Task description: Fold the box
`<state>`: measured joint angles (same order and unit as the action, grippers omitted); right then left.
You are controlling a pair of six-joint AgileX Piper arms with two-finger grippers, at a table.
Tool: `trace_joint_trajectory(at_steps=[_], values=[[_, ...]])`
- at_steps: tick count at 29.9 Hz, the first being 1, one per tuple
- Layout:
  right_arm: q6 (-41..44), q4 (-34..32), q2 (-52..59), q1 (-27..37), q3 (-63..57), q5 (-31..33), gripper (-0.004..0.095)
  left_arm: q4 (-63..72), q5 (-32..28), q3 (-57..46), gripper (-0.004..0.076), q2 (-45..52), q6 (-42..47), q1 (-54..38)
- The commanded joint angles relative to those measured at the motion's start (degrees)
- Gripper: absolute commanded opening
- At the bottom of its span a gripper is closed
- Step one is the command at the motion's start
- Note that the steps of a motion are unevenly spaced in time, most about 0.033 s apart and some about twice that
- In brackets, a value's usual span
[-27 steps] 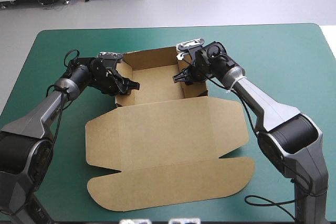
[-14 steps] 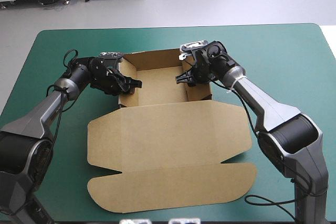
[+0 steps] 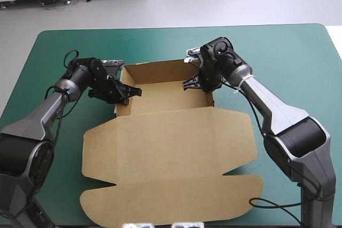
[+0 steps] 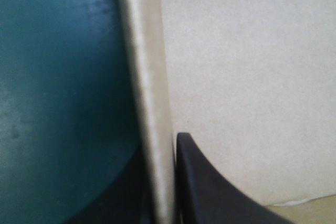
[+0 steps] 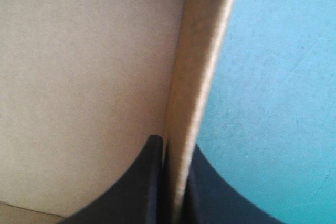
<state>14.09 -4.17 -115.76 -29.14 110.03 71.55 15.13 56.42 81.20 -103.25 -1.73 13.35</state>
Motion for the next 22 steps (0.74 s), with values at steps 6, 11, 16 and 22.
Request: trace_joint_trajectory(at_steps=[6, 11, 16, 22], values=[[-2.15, 12.87, 8.31, -1.71, -4.17, 0.08, -0.0017, 4.43, 17.78, 1.53, -0.0009, 4.03, -1.24, 1.13], [-0.20, 9.67, 11.62, -3.84, -15.13, -1.11, -0.0017, -0.69, 17.78, 1.41, -0.0009, 5.89, 2.76, 3.74], [1.80, 7.75, 12.81, -4.46, -20.98, -6.09, -0.0017, -2.80, 15.55, 1.41, -0.0009, 6.20, 4.58, 8.12], [2.27, 7.60, 12.81, -4.35, -20.95, -9.14, -0.0017, -8.17, 11.61, 1.29, -0.0009, 5.29, 8.60, 11.96]])
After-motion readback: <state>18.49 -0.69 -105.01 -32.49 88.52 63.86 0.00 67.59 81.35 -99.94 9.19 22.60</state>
